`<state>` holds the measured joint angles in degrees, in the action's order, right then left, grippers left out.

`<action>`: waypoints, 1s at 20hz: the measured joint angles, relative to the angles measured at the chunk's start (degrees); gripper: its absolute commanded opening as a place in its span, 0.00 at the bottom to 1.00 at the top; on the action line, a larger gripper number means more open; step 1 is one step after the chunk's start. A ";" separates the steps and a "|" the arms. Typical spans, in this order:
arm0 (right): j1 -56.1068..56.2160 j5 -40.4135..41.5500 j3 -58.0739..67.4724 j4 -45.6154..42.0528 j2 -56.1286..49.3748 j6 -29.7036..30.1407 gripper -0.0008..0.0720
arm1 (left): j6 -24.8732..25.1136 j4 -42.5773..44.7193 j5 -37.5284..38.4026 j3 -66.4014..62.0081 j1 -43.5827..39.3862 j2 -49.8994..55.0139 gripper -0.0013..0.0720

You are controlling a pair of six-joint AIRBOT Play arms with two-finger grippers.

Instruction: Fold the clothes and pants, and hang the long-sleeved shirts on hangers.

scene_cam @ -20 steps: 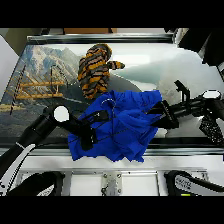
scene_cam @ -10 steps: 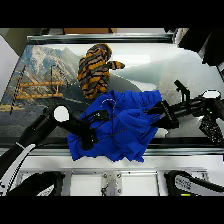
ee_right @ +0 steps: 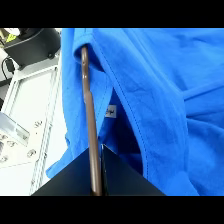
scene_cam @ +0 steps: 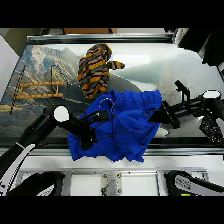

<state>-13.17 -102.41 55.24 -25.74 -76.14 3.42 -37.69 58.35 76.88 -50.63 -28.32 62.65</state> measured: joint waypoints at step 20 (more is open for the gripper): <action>0.11 0.59 -0.07 0.22 -0.02 -0.44 0.02 | -9.42 -1.64 -0.83 -0.13 2.03 -0.02 0.63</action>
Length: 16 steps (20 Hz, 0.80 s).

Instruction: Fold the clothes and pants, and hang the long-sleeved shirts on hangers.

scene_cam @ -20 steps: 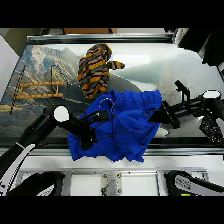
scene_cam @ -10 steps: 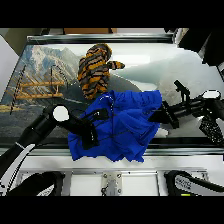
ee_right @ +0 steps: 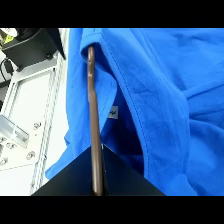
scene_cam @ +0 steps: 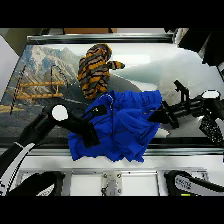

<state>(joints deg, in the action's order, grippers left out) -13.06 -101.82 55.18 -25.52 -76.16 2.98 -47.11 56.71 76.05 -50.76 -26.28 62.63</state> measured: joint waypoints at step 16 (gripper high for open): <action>0.00 1.33 0.00 0.83 0.02 -1.51 0.01 | -2.38 0.44 5.79 0.07 11.78 0.04 0.63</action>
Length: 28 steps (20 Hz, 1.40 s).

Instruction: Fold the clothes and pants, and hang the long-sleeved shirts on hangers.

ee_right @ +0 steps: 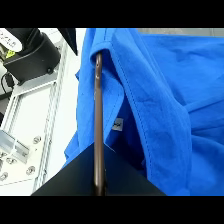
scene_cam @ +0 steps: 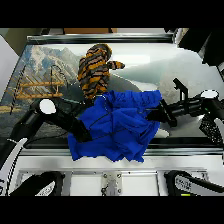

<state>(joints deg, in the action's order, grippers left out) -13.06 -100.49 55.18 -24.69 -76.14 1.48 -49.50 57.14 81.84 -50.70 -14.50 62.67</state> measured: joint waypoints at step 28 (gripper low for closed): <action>-0.07 0.39 -0.02 13.44 -0.02 -6.01 0.01 | -0.52 0.22 -4.68 -0.02 -0.07 -4.11 0.63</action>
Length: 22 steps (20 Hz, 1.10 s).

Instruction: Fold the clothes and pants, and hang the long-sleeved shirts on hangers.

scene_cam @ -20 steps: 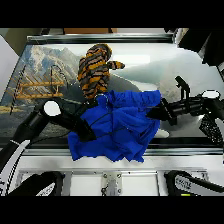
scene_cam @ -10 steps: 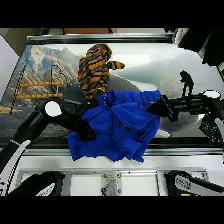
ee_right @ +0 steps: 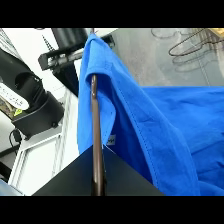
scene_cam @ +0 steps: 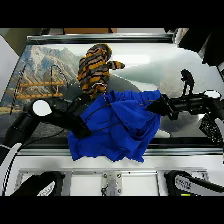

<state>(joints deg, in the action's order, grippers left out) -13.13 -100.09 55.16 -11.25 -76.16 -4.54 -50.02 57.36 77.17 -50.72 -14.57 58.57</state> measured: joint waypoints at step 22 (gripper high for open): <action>-0.02 14.56 0.09 1.46 7.50 -4.17 0.01 | -11.19 1.07 0.96 -11.21 18.84 -5.55 0.62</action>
<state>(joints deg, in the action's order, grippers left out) -13.15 -85.54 55.24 -9.78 -68.66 -8.71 -61.21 58.43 78.13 -61.93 4.27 53.01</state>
